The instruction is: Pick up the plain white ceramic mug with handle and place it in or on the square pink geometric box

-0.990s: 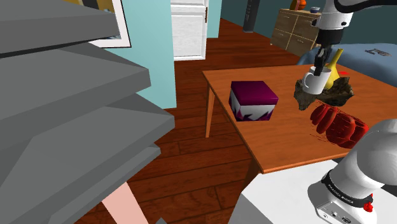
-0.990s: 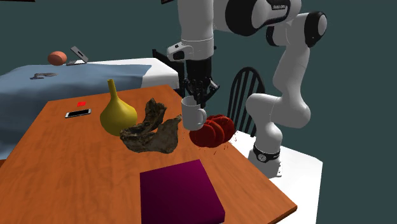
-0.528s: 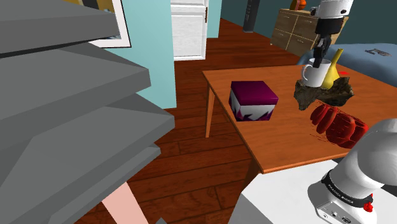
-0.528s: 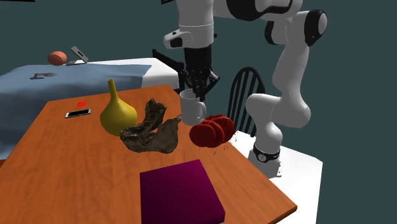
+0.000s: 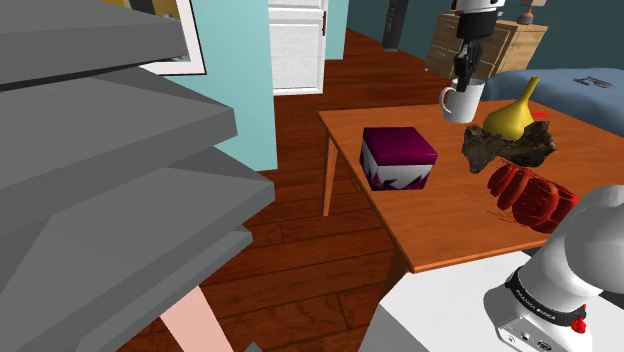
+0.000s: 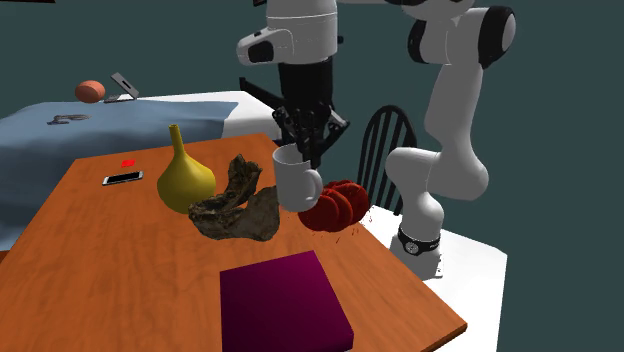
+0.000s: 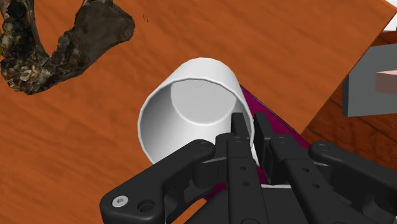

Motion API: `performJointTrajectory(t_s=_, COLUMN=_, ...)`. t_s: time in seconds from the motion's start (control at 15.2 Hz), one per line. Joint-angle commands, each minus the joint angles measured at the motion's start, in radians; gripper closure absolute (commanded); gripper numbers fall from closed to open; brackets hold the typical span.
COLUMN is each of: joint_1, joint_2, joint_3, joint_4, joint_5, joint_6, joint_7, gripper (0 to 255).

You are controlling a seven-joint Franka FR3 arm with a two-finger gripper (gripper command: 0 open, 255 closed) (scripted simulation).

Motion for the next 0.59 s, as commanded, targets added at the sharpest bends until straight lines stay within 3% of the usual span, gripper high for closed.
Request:
performJointTrajectory(t_s=0.0, joint_1=0.015, joint_2=0.068, joint_3=0.014, joint_4=0.074, joint_5=0.023, joint_6=-0.01, joint_7=0.024, gripper=255)
performJointTrajectory(t_s=0.53, joint_1=0.06, joint_2=0.348, joint_3=0.058, joint_4=0.43, joint_5=0.095, joint_6=-0.098, joint_7=0.101, gripper=255)
